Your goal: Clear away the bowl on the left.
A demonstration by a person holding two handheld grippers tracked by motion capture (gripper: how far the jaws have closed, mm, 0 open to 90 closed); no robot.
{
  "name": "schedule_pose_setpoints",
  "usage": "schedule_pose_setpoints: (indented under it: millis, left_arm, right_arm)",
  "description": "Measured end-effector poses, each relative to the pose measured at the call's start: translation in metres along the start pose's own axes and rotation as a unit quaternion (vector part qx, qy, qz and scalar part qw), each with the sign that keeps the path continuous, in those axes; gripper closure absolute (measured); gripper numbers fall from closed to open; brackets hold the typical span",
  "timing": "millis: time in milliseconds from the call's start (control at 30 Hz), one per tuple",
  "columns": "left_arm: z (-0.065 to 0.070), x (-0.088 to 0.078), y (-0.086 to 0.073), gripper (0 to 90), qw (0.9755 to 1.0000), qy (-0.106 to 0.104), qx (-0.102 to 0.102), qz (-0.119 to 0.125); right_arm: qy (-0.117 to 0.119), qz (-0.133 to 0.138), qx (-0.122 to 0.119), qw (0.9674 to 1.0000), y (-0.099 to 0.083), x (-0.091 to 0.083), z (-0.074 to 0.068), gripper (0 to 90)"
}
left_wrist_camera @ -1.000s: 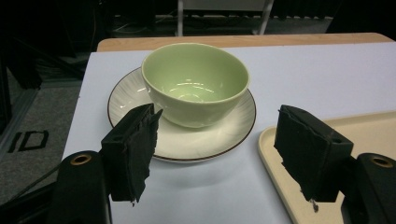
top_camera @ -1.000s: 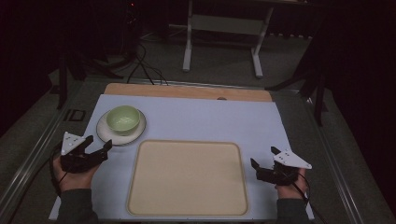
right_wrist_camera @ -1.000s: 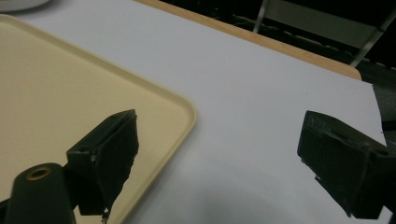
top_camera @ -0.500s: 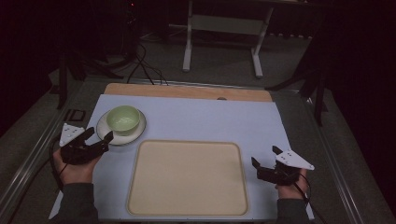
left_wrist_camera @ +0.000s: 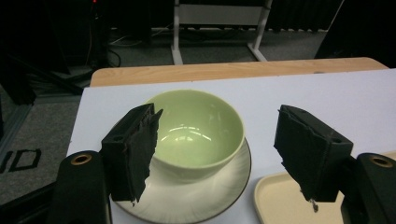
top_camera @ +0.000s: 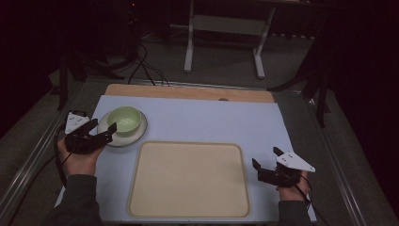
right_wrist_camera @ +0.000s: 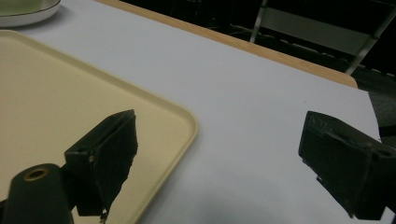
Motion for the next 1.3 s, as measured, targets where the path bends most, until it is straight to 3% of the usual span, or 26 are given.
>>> schedule_pose_setpoints:
  millis: [633, 800, 1300]
  left_arm:
    - [-0.013, 0.029, 0.009, 31.9, 0.9997, 0.008, -0.021, -0.007]
    - [-0.014, 0.039, 0.006, 31.9, 0.9996, 0.012, -0.016, -0.020]
    - [-0.018, 0.059, 0.006, 32.8, 0.9990, 0.020, -0.024, -0.030]
  right_arm:
    - [-0.002, 0.003, -0.001, 1.0000, 0.001, 0.000, 0.001, 11.2]
    - [-0.001, 0.004, 0.000, 1.0000, 0.001, -0.001, 0.001, 11.2]
    - [-0.002, 0.006, -0.001, 1.0000, 0.001, -0.001, 0.001, 11.2]
Point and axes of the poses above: each handheld gripper's, and its own axes: x roughly forward along the jaws, y roughly out of its top, z roughly to its right, the point moved 9 cm from there along x, roughly forward along the jaws, and after that the axes turned 7 degrees about -z, right-handed, at the moved point
